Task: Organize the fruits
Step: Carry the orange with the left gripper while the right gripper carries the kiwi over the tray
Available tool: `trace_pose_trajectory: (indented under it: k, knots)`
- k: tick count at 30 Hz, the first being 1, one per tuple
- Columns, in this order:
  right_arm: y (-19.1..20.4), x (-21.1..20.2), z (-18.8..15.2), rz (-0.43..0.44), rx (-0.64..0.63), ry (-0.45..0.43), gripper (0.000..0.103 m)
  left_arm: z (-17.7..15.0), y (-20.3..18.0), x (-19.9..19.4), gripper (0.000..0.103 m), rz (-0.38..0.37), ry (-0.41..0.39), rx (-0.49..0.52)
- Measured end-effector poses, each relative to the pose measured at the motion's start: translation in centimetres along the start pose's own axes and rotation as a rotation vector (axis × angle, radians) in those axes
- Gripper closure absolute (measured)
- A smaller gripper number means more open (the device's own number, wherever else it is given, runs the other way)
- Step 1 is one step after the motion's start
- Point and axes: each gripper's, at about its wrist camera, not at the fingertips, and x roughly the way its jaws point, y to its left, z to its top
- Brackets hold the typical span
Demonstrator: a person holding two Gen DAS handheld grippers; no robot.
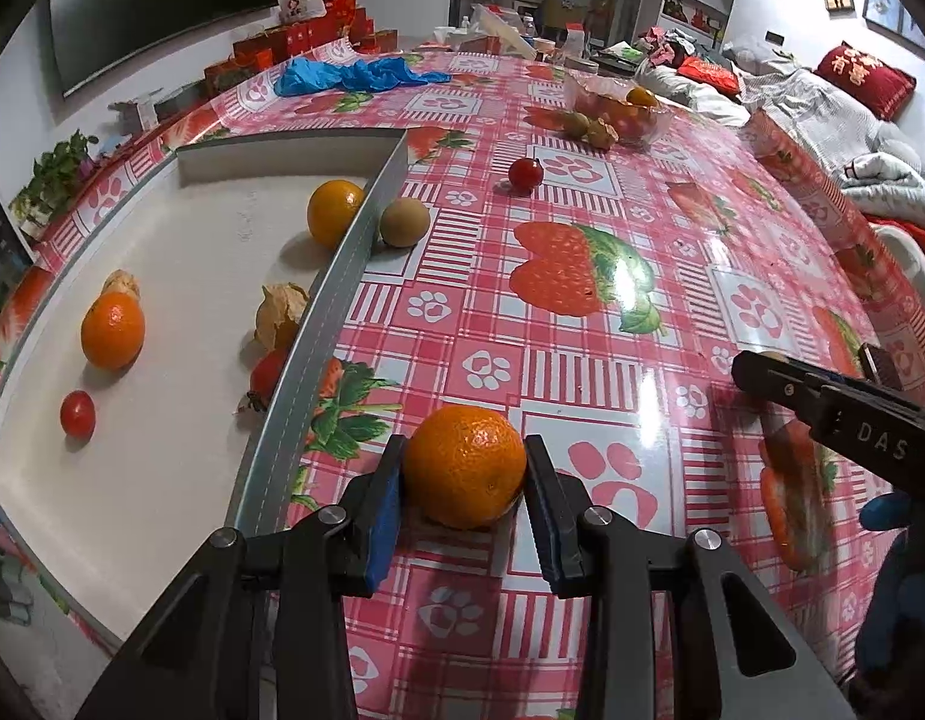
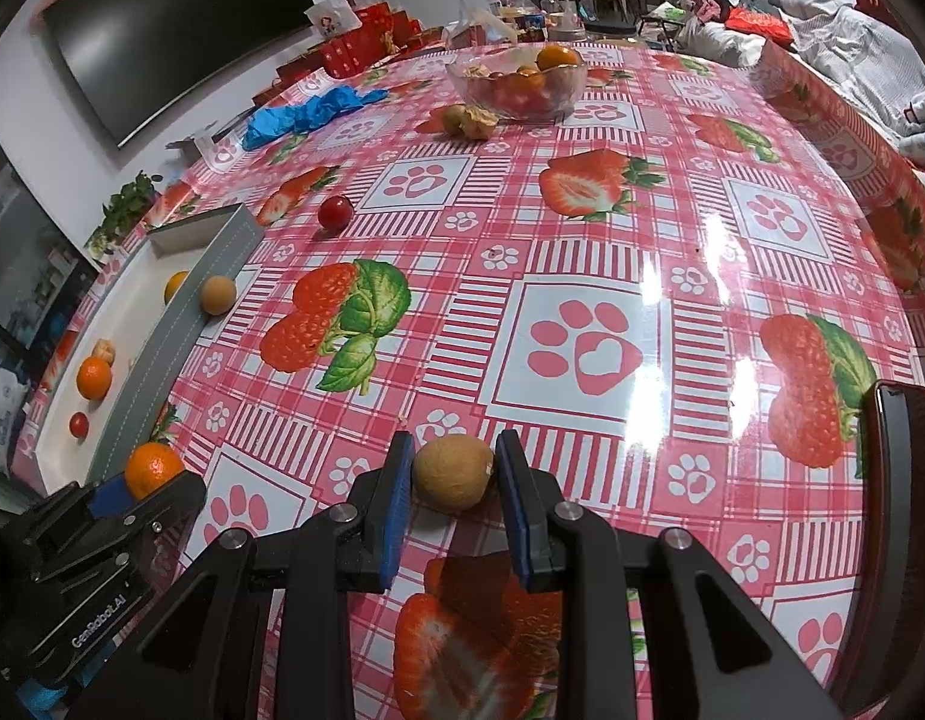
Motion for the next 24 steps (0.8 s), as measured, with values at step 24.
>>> trace_pose_trajectory:
  k: [24]
  knots:
    - [13.4, -0.2, 6.8, 0.141, -0.196, -0.012, 0.073, 5.7, 10.0, -5.9, 0.064, 0.088, -0.171, -0.109]
